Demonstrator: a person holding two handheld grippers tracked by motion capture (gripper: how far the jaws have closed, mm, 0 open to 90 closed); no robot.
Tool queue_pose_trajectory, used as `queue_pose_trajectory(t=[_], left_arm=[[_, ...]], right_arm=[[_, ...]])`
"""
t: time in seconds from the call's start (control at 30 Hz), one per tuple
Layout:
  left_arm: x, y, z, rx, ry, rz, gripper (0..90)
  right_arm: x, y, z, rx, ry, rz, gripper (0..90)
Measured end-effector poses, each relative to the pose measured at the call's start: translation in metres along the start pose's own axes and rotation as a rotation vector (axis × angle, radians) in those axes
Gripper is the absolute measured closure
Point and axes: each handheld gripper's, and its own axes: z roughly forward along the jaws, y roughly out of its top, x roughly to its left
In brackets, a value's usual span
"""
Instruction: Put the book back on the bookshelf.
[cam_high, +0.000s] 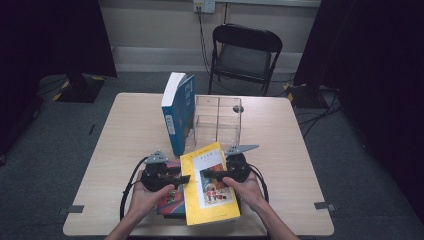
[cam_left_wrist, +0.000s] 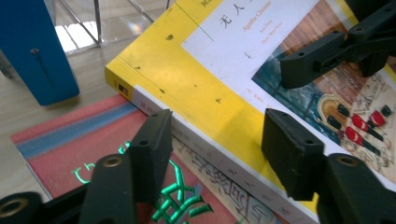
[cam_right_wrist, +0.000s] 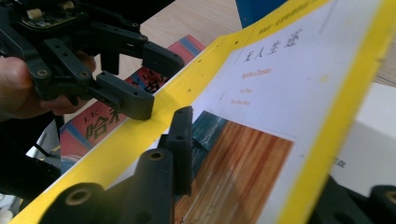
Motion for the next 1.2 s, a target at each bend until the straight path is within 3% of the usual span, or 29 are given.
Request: queue_pose_trajectory(t=[0.17,0.27,0.57,0.7,0.83,0.87,0.97,1.1,1.2], left_arm=[[-0.001,0.001,0.002,-0.014,0.022,-0.017,36.3],[0.002,0.002,0.002,-0.024,0.011,-0.067,30.7],[0.005,0.004,0.006,-0.03,-0.068,-0.118,24.1],[0.005,0.007,0.008,-0.011,-0.116,-0.162,26.2],[0.006,0.011,0.009,0.007,-0.135,-0.175,28.1],[0.006,0.012,0.007,0.003,-0.159,-0.196,30.0],[0.003,0.016,0.001,-0.02,-0.175,-0.181,33.7],[0.003,0.02,-0.007,-0.08,-0.185,-0.198,42.4],[-0.001,0.022,-0.009,-0.09,-0.165,-0.182,47.4]], right_arm=[[0.002,0.001,-0.003,-0.018,0.001,-0.008,78.0],[0.006,0.002,-0.007,-0.042,0.009,-0.027,81.0],[0.016,0.005,-0.016,-0.073,0.018,-0.066,83.6],[0.023,0.009,-0.02,-0.055,0.01,-0.1,84.1],[0.023,0.008,-0.022,-0.064,0.018,-0.092,84.3],[0.024,0.008,-0.023,-0.069,0.022,-0.092,84.5],[0.028,0.01,-0.027,-0.091,0.031,-0.102,85.0],[0.033,0.015,-0.034,-0.101,0.001,-0.132,85.3],[0.039,0.02,-0.035,-0.054,-0.062,-0.161,85.3]])
